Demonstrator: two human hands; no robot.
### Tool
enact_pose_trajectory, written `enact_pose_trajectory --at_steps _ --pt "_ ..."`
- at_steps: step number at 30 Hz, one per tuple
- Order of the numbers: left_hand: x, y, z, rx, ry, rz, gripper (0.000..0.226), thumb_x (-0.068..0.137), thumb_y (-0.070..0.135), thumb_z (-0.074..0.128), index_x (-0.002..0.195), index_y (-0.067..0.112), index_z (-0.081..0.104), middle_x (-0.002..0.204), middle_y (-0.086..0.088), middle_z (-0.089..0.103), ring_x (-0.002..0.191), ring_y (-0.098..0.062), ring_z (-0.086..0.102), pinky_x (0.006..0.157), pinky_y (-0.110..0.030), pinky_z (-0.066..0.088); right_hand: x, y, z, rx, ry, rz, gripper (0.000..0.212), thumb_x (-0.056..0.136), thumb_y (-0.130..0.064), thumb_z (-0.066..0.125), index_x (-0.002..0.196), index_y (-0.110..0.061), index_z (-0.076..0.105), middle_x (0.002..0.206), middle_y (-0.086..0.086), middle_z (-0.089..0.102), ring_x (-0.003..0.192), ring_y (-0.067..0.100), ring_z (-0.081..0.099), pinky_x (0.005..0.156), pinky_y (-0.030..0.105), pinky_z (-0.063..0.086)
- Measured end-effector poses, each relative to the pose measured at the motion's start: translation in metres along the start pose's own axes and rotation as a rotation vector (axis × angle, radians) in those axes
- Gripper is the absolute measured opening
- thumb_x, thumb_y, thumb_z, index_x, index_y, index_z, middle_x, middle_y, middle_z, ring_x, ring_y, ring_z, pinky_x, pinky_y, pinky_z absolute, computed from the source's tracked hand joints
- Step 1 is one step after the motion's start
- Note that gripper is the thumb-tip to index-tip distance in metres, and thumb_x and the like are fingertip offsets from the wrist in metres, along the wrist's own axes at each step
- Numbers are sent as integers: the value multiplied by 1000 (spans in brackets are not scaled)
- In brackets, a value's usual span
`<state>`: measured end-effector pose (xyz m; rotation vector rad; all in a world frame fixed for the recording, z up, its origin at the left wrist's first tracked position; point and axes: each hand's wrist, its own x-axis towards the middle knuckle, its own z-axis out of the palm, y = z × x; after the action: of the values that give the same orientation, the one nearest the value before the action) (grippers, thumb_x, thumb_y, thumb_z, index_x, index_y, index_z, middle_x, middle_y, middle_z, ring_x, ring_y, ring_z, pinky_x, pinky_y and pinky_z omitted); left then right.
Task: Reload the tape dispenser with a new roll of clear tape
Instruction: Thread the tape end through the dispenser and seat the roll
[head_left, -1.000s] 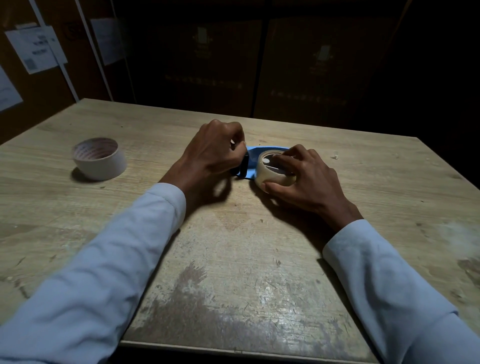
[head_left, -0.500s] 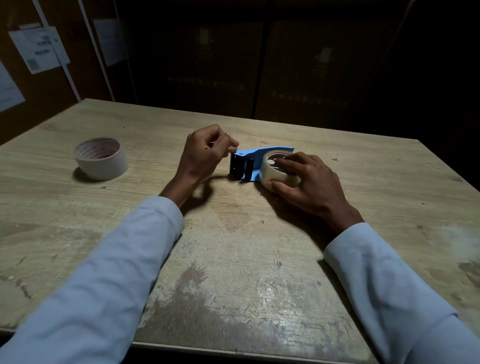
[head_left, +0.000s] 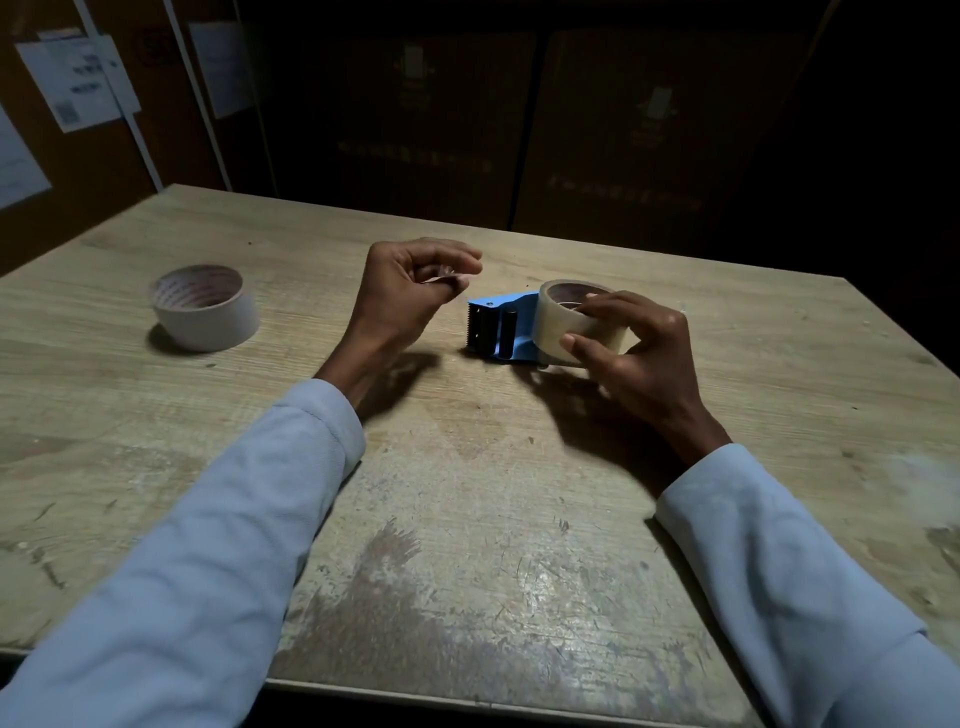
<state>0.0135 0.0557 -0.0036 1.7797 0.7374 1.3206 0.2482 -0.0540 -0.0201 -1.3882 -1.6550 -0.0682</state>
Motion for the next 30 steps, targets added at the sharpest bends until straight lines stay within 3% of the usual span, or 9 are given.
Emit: enact_pose_trajectory --at_steps 5,9,11,14,17,19,23,27,30 --pt "-2 2 4 -63 14 -97 44 81 -24 49 83 14 73 111 -6 71 109 -11 67 99 -25 52 0 0 -1 76 147 -30 30 79 -27 76 102 -9 73 111 6 70 108 21 66 87 40 55" --pt "-5 -8 4 46 91 -178 49 83 -22 45 80 20 70 109 -2 70 108 -6 65 94 -21 52 4 -8 -4 307 264 28 20 83 -18 75 97 -6 66 98 9 65 93 23 62 77 45 54" --pt "-8 -18 0 202 47 -243 41 80 -18 57 79 22 69 98 1 69 97 -9 65 84 -22 54 4 -13 -6 408 257 83 17 85 -15 72 94 -4 64 91 6 61 86 16 57 72 39 52" --pt "-9 -30 -5 415 32 -321 19 72 5 84 77 19 73 81 -2 71 76 -11 64 71 -24 49 1 -19 -4 495 217 127 15 84 -15 71 93 -6 63 87 1 58 83 11 56 69 28 51" --pt "-9 -32 -8 652 62 -207 16 73 26 87 82 16 77 86 4 67 81 -12 59 71 -28 44 0 -22 -2 507 184 134 17 82 -20 71 90 -7 62 84 -3 58 81 4 56 68 21 47" --pt "-10 -31 -7 772 16 -111 15 81 30 80 85 15 79 88 1 68 80 -15 56 67 -29 40 0 -23 0 501 167 127 21 81 -24 71 90 -6 62 84 -3 58 81 4 56 68 22 48" --pt "-12 -30 0 1006 -106 -5 10 86 8 67 85 8 77 92 -9 65 82 -29 60 64 -37 48 -1 -26 0 499 148 111 22 81 -24 70 90 -6 61 85 -3 58 80 4 55 66 22 47" --pt "-13 -24 4 1070 -121 25 26 78 -2 60 99 8 70 90 -12 70 85 -36 65 65 -38 51 -1 -28 -1 549 152 108 12 80 -22 66 83 -14 58 80 -9 57 77 3 53 65 19 44" --pt "-12 -23 4 1000 -70 21 25 86 13 68 111 11 68 94 -9 74 91 -35 67 71 -39 52 1 -30 -1 651 179 137 7 76 -25 60 76 -20 54 71 -16 52 69 6 46 60 21 38"
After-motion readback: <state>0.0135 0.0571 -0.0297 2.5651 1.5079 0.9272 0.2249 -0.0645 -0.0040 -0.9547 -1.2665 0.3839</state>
